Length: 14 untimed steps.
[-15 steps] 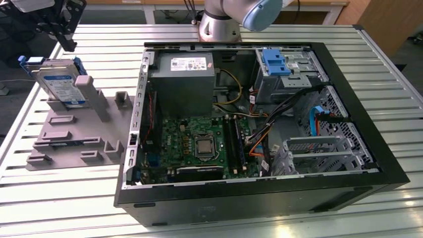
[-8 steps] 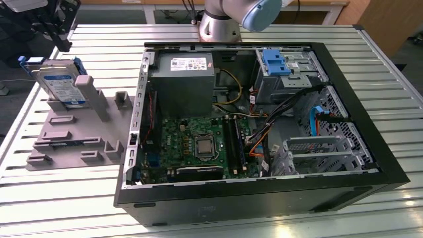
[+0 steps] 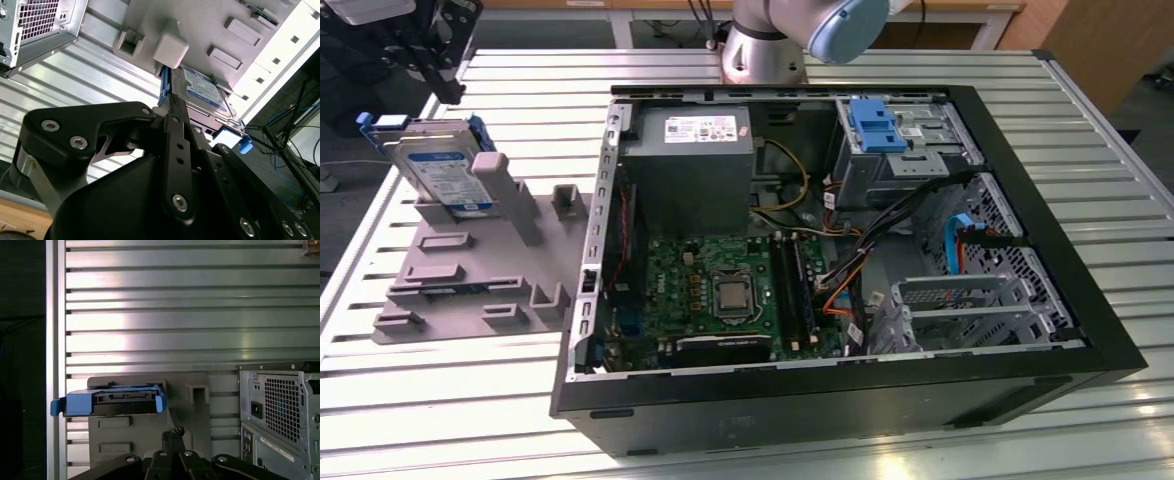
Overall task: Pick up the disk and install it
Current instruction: 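Reach for the disk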
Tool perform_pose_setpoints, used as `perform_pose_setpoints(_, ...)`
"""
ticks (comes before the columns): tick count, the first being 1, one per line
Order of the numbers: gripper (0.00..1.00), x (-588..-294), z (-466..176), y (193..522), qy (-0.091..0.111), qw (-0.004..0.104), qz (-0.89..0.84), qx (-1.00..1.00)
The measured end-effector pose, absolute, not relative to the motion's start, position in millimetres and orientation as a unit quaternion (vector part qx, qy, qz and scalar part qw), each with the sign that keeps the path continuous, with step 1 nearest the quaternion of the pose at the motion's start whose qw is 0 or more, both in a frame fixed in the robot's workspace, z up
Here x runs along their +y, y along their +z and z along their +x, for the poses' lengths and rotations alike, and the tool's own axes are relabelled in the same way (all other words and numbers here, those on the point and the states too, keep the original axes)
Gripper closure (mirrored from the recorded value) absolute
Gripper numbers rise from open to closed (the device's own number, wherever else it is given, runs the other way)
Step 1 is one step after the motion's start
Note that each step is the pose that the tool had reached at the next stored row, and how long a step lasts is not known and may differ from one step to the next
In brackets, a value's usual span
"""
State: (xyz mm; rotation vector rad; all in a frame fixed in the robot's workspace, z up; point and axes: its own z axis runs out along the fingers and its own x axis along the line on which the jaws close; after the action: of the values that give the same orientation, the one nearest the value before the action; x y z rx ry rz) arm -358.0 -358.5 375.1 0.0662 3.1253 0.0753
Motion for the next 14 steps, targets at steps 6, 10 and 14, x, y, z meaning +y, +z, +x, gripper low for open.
perform_pose_setpoints(6, 0.89, -358.5, -360.9, 375.1, 0.024, 0.007, 0.021, 0.999)
perform_pose_setpoints(10, 0.89, -358.5, -364.7, 375.1, 0.024, 0.007, 0.021, 0.999)
perform_pose_setpoints(14, 0.89, -358.5, -364.9, 375.1, 0.024, 0.007, 0.021, 0.999)
